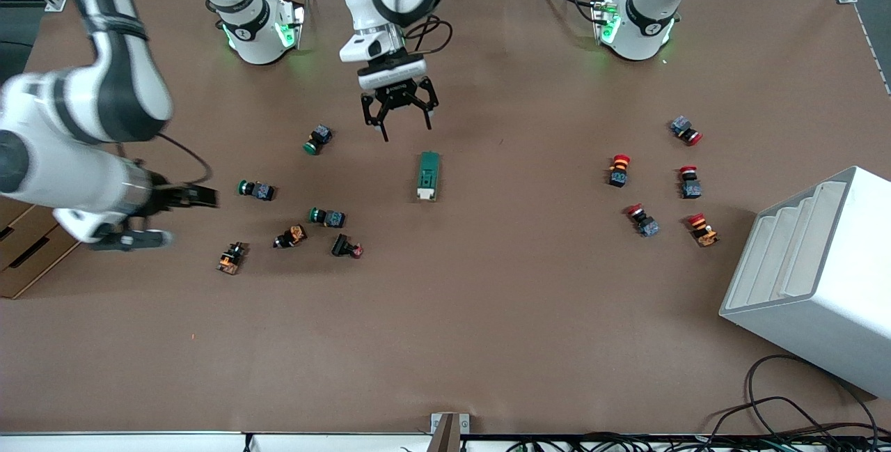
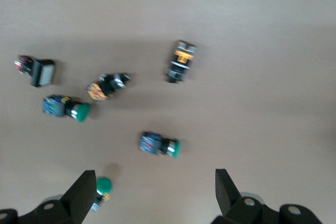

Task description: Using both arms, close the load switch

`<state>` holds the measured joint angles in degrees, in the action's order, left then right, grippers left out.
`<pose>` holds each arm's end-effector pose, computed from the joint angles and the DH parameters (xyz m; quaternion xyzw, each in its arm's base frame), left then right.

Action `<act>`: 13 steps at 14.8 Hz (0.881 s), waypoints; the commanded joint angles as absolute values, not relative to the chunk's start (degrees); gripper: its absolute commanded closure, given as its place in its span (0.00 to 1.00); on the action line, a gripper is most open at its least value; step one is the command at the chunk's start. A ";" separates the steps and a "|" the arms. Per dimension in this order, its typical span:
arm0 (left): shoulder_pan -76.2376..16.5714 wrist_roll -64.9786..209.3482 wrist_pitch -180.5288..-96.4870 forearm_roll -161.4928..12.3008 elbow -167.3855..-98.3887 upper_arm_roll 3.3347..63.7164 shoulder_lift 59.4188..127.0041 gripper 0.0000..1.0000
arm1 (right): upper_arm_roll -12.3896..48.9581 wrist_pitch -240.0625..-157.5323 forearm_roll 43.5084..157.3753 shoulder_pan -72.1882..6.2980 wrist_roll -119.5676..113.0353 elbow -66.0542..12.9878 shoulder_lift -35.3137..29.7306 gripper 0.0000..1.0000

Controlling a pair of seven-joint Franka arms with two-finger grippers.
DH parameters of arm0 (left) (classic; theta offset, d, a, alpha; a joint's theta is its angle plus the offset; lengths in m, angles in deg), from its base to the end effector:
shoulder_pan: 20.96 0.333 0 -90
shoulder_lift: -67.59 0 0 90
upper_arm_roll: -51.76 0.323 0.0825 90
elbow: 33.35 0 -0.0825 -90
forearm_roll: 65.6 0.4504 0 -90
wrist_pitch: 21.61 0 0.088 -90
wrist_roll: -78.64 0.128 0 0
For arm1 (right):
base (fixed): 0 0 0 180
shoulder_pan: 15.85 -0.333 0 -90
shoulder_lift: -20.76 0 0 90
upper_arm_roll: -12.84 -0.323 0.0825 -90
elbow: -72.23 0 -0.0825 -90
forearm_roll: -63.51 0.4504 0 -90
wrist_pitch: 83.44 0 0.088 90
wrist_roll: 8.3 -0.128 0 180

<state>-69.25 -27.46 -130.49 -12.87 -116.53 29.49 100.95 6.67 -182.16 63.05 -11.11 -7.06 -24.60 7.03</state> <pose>0.3697 -0.6827 0.3354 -0.9358 -0.1526 -0.3145 0.0453 0.6672 0.0119 0.4038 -0.9944 -0.0240 0.1025 0.0088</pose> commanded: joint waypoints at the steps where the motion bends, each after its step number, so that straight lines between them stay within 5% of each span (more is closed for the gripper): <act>1: -63.17 -17.20 -130.33 -22.24 -113.34 29.18 97.84 0.00 | 11.60 -172.42 61.66 -14.71 -6.01 -16.14 7.40 0.00; 7: -43.85 13.02 -124.28 -40.79 -110.96 29.00 86.94 0.00 | 18.89 -160.71 61.84 -18.92 -8.03 -6.89 7.58 0.00; 13: -25.82 44.12 -115.41 -55.92 -111.57 29.78 75.61 0.00 | 18.64 -159.91 62.10 -18.57 -7.77 -3.38 7.49 0.00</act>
<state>-29.48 35.78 -119.06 -52.16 -109.79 29.66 80.40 18.05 -160.68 62.75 -17.69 -6.95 -6.63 8.01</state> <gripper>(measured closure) 0.000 0.000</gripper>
